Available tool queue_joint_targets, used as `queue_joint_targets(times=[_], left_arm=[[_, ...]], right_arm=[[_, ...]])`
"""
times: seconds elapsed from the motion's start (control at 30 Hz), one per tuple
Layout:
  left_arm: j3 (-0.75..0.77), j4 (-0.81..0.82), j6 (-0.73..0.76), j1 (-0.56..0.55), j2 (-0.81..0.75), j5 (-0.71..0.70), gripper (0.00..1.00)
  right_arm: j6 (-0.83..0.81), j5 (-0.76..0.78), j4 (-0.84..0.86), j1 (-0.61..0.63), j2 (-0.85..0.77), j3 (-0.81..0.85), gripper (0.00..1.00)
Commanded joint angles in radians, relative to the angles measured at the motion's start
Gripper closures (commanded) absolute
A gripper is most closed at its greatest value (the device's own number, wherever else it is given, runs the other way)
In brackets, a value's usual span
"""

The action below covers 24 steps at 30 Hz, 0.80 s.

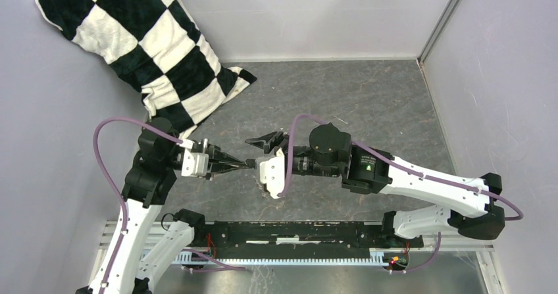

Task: Put the keys on the keyring

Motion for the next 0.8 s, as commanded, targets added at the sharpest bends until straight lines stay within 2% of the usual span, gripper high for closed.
queue_joint_targets(times=[0.0, 0.53, 0.77], left_arm=[[0.07, 0.075, -0.051, -0.002, 0.014, 0.063, 0.98], [0.064, 0.077, -0.067, -0.002, -0.002, 0.051, 0.98], [0.061, 0.076, -0.066, -0.002, -0.008, 0.062, 0.98]], right_arm=[[0.027, -0.006, 0.051, -0.024, -0.028, 0.026, 0.45], [0.07, -0.068, 0.073, -0.075, -0.086, -0.012, 0.43], [0.091, -0.086, 0.068, -0.078, -0.056, -0.001, 0.42]])
